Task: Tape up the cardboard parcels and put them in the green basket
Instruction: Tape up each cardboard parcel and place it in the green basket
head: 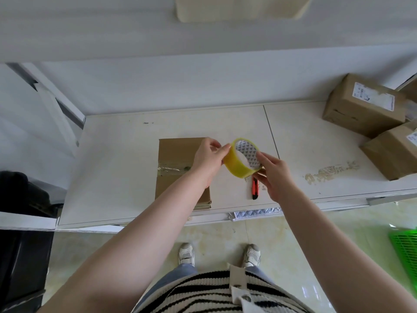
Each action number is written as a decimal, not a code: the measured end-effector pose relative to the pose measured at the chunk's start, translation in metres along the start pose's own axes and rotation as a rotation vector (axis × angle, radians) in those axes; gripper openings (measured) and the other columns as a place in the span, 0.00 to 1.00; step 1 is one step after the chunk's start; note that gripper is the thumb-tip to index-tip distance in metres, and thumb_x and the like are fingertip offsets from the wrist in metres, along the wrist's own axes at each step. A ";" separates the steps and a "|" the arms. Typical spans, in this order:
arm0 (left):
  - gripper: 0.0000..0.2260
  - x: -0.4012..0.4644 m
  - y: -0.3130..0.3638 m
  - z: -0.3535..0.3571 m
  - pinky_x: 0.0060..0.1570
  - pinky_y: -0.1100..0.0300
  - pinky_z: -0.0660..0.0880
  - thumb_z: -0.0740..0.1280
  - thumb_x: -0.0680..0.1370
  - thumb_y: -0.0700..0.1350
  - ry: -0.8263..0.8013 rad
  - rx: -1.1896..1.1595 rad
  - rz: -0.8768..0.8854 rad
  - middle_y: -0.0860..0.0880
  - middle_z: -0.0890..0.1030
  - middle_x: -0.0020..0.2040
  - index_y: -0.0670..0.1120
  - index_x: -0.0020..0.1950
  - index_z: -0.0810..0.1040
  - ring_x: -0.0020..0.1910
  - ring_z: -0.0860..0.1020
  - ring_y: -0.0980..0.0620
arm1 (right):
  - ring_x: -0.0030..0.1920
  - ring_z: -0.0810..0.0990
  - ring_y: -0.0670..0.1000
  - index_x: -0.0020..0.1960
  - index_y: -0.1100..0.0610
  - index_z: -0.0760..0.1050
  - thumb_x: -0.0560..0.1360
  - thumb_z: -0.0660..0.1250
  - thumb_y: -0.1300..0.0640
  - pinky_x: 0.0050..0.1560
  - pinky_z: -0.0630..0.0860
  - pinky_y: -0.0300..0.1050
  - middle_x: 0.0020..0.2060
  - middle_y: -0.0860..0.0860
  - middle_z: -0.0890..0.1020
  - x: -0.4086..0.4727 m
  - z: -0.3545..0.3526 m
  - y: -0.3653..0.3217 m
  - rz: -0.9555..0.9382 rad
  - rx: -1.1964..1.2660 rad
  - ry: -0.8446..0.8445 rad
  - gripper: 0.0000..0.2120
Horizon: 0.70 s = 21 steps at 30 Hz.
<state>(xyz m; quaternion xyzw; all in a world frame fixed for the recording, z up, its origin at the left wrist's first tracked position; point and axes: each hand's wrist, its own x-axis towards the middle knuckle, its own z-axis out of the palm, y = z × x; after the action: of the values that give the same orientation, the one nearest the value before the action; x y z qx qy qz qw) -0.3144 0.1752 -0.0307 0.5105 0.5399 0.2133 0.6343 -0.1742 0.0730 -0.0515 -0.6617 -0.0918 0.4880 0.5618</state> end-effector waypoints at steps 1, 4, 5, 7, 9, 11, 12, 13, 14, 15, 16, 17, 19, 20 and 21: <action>0.09 -0.001 -0.001 0.003 0.54 0.49 0.78 0.68 0.79 0.49 0.022 0.206 0.084 0.42 0.79 0.54 0.44 0.48 0.73 0.49 0.80 0.45 | 0.44 0.81 0.51 0.50 0.54 0.81 0.79 0.67 0.55 0.49 0.80 0.45 0.42 0.52 0.84 0.003 -0.003 0.001 -0.001 0.008 0.037 0.06; 0.16 -0.001 -0.003 0.010 0.41 0.52 0.73 0.64 0.80 0.56 0.011 0.563 0.207 0.44 0.81 0.41 0.44 0.42 0.72 0.41 0.79 0.46 | 0.42 0.81 0.48 0.54 0.55 0.81 0.78 0.68 0.56 0.38 0.78 0.38 0.41 0.49 0.84 0.014 -0.008 0.004 -0.035 -0.034 0.087 0.07; 0.16 0.000 -0.004 0.013 0.37 0.53 0.70 0.64 0.80 0.56 0.005 0.665 0.224 0.45 0.79 0.38 0.44 0.42 0.72 0.38 0.77 0.47 | 0.41 0.82 0.46 0.53 0.53 0.82 0.78 0.68 0.56 0.36 0.78 0.37 0.40 0.47 0.84 0.017 -0.008 0.005 -0.048 -0.056 0.083 0.06; 0.14 0.002 -0.007 0.018 0.32 0.55 0.64 0.65 0.80 0.52 0.015 0.888 0.237 0.44 0.78 0.39 0.41 0.45 0.75 0.39 0.76 0.46 | 0.41 0.82 0.45 0.48 0.50 0.83 0.78 0.67 0.54 0.37 0.78 0.37 0.40 0.46 0.85 0.021 -0.009 0.007 -0.070 -0.067 0.060 0.06; 0.12 0.008 -0.009 0.023 0.35 0.56 0.66 0.64 0.82 0.47 0.039 1.033 0.202 0.40 0.81 0.46 0.37 0.49 0.77 0.46 0.79 0.41 | 0.44 0.81 0.47 0.49 0.51 0.83 0.80 0.63 0.52 0.39 0.78 0.39 0.44 0.49 0.84 0.028 -0.013 0.012 -0.074 -0.009 0.067 0.10; 0.09 0.014 -0.010 0.028 0.39 0.55 0.68 0.63 0.82 0.43 0.071 1.102 0.175 0.40 0.80 0.52 0.37 0.54 0.77 0.51 0.80 0.40 | 0.43 0.80 0.49 0.51 0.56 0.81 0.81 0.61 0.57 0.39 0.79 0.40 0.43 0.50 0.81 0.036 -0.020 0.021 -0.100 -0.065 0.146 0.10; 0.07 0.017 -0.011 0.031 0.39 0.55 0.69 0.63 0.81 0.40 0.080 1.132 0.172 0.40 0.80 0.53 0.37 0.55 0.77 0.52 0.80 0.41 | 0.41 0.79 0.51 0.52 0.58 0.80 0.80 0.61 0.59 0.39 0.79 0.42 0.42 0.50 0.81 0.040 -0.024 0.029 -0.117 -0.192 0.202 0.09; 0.07 0.019 -0.012 0.035 0.40 0.56 0.69 0.63 0.81 0.38 0.085 1.158 0.175 0.40 0.80 0.54 0.37 0.55 0.77 0.53 0.80 0.41 | 0.40 0.78 0.52 0.53 0.60 0.78 0.79 0.62 0.60 0.40 0.79 0.47 0.43 0.52 0.81 0.044 -0.027 0.038 -0.126 -0.354 0.245 0.08; 0.07 0.021 -0.014 0.040 0.40 0.57 0.69 0.63 0.80 0.37 0.084 1.177 0.181 0.40 0.80 0.55 0.37 0.55 0.78 0.53 0.80 0.41 | 0.41 0.78 0.54 0.55 0.60 0.77 0.79 0.64 0.58 0.43 0.78 0.49 0.45 0.54 0.81 0.046 -0.028 0.045 -0.126 -0.511 0.265 0.08; 0.07 0.024 -0.016 0.044 0.40 0.58 0.69 0.63 0.80 0.36 0.080 1.191 0.182 0.39 0.80 0.55 0.37 0.55 0.78 0.53 0.80 0.42 | 0.43 0.78 0.55 0.55 0.59 0.75 0.78 0.65 0.55 0.45 0.76 0.51 0.48 0.54 0.80 0.049 -0.029 0.053 -0.126 -0.650 0.263 0.09; 0.07 0.027 -0.018 0.048 0.40 0.58 0.69 0.62 0.79 0.34 0.076 1.201 0.176 0.39 0.80 0.55 0.37 0.55 0.78 0.53 0.80 0.42 | 0.45 0.77 0.56 0.56 0.59 0.74 0.77 0.66 0.54 0.44 0.74 0.50 0.50 0.54 0.79 0.051 -0.029 0.059 -0.140 -0.767 0.242 0.10; 0.08 0.029 -0.021 0.051 0.41 0.57 0.70 0.62 0.79 0.34 0.075 1.210 0.165 0.39 0.80 0.55 0.36 0.55 0.78 0.54 0.80 0.41 | 0.46 0.76 0.56 0.56 0.58 0.73 0.77 0.66 0.55 0.43 0.70 0.48 0.52 0.53 0.76 0.053 -0.028 0.064 -0.167 -0.856 0.215 0.11; 0.08 0.036 -0.028 0.055 0.47 0.54 0.74 0.63 0.79 0.35 0.086 1.235 0.143 0.38 0.80 0.56 0.36 0.56 0.79 0.56 0.79 0.41 | 0.49 0.76 0.58 0.56 0.58 0.71 0.77 0.64 0.57 0.43 0.68 0.48 0.53 0.55 0.74 0.058 -0.028 0.067 -0.211 -0.935 0.189 0.09; 0.08 0.039 -0.032 0.056 0.50 0.54 0.75 0.63 0.80 0.36 0.089 1.241 0.128 0.39 0.81 0.56 0.36 0.56 0.79 0.57 0.79 0.41 | 0.49 0.76 0.59 0.56 0.58 0.71 0.78 0.63 0.58 0.43 0.69 0.49 0.53 0.56 0.74 0.061 -0.031 0.066 -0.214 -0.935 0.194 0.08; 0.08 0.042 -0.036 0.057 0.50 0.54 0.75 0.63 0.80 0.37 0.095 1.234 0.106 0.39 0.81 0.56 0.36 0.56 0.79 0.57 0.79 0.41 | 0.49 0.76 0.60 0.56 0.59 0.71 0.78 0.62 0.58 0.43 0.69 0.49 0.54 0.57 0.74 0.064 -0.036 0.065 -0.215 -0.931 0.200 0.08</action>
<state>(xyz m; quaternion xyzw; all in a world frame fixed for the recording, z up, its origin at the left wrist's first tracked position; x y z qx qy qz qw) -0.2592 0.1721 -0.0883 0.7990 0.5654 -0.0844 0.1863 -0.1428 0.0697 -0.1442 -0.8732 -0.3135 0.2682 0.2596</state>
